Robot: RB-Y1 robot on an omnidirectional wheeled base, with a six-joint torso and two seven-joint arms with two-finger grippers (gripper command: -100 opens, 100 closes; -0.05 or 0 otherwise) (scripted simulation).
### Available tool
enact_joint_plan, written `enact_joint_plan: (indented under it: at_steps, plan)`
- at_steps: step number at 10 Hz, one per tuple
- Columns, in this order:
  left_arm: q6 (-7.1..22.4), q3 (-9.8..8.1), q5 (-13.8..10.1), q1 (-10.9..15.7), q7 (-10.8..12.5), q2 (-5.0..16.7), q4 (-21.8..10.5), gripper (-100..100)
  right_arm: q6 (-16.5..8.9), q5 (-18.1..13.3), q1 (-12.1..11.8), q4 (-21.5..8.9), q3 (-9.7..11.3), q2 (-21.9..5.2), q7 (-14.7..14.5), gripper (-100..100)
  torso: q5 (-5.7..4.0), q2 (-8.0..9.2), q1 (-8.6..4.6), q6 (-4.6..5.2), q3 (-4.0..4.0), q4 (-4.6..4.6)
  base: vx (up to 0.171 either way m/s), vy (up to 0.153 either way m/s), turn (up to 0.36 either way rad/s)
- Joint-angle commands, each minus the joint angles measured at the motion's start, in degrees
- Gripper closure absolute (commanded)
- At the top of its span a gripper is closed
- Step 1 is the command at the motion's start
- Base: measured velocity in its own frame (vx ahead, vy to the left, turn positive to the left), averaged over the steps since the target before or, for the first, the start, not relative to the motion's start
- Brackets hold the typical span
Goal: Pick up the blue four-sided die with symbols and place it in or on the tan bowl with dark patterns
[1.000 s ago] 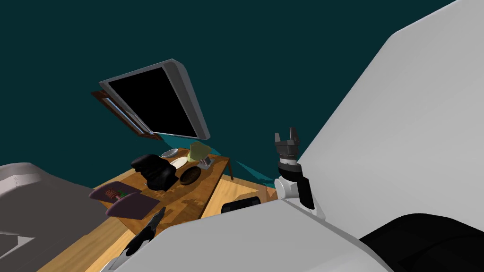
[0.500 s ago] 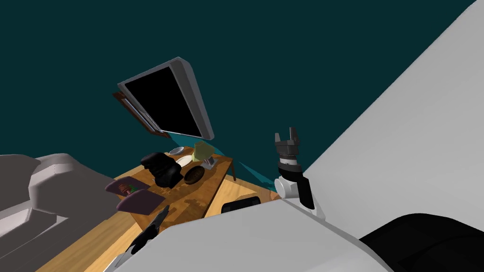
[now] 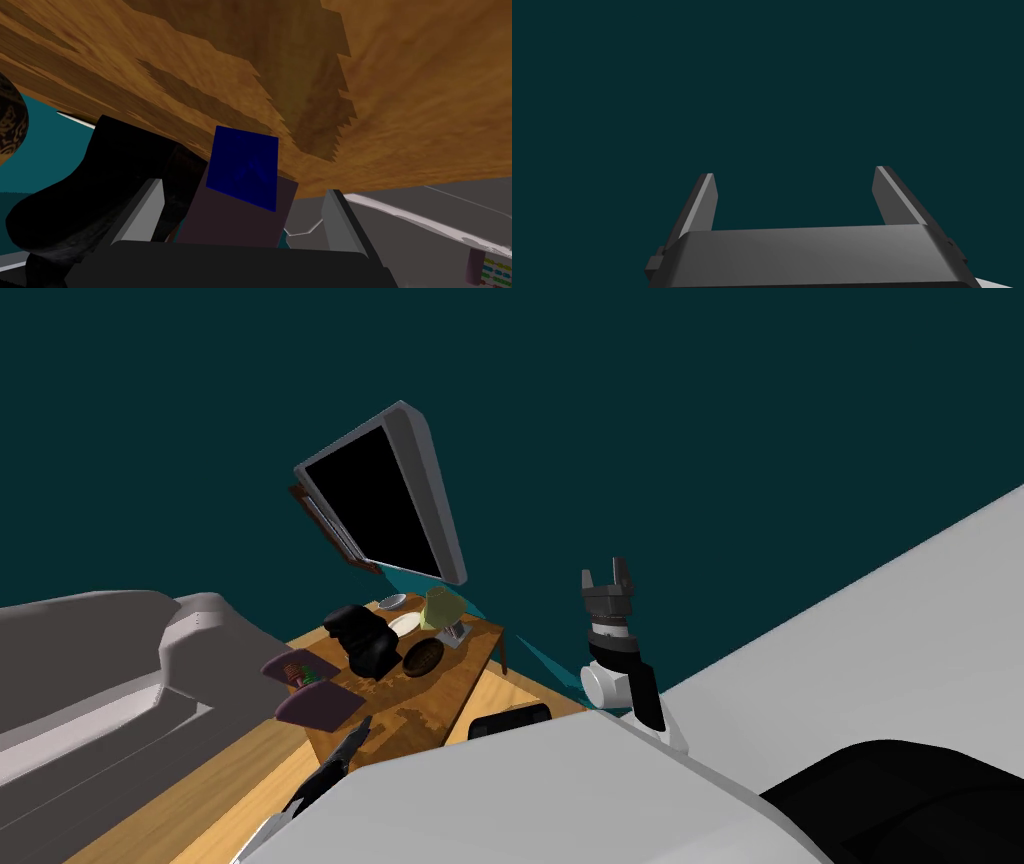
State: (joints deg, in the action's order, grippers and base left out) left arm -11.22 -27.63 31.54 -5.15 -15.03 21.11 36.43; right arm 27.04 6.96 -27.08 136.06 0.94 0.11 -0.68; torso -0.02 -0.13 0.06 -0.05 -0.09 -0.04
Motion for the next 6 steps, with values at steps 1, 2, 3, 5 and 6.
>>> enact_joint_plan:
  at_steps: [1, 2, 3, 5, 6]
  plan:
    - [0.20, 1.51, 2.21, -1.14, 1.97, -0.88, 2.46, -100, 0.00, 0.00, 0.00, 0.00, 0.00, 0.00, 0.00, 0, 0.00, 0.00, 0.00, 0.00, 0.00, 0.00, 0.092, 0.003, 0.199]
    - [-0.14, 2.44, 4.09, -1.73, 3.21, -1.52, 3.77, -100, 0.00, 0.00, -0.01, 0.00, 0.00, 0.00, 0.00, 0, 0.00, -0.04, -0.01, -0.03, -0.02, -0.01, 0.130, 0.019, 0.369]
    - [-0.48, 3.37, 5.70, -2.33, 4.46, -2.16, 5.07, -100, 0.00, 0.00, -0.02, 0.00, -0.01, 0.00, 0.00, 0, 0.00, -0.14, 0.03, -0.05, -0.07, -0.03, 0.154, 0.016, 0.352]
    - [-0.82, 4.30, 8.04, -2.93, 5.70, -2.80, 6.38, -100, 0.00, 0.00, -0.01, 0.00, -0.01, 0.00, 0.00, 0, 0.02, -0.31, 0.07, -0.02, -0.18, -0.07, 0.146, 0.019, 0.197]
    - [-1.17, 5.23, 9.98, -3.52, 6.94, -3.44, 7.69, -100, 0.00, 0.00, 0.00, 0.00, 0.00, 0.00, 0.00, 0, 0.02, -0.20, 0.09, 0.03, -0.12, -0.04, 0.107, 0.032, 0.197]
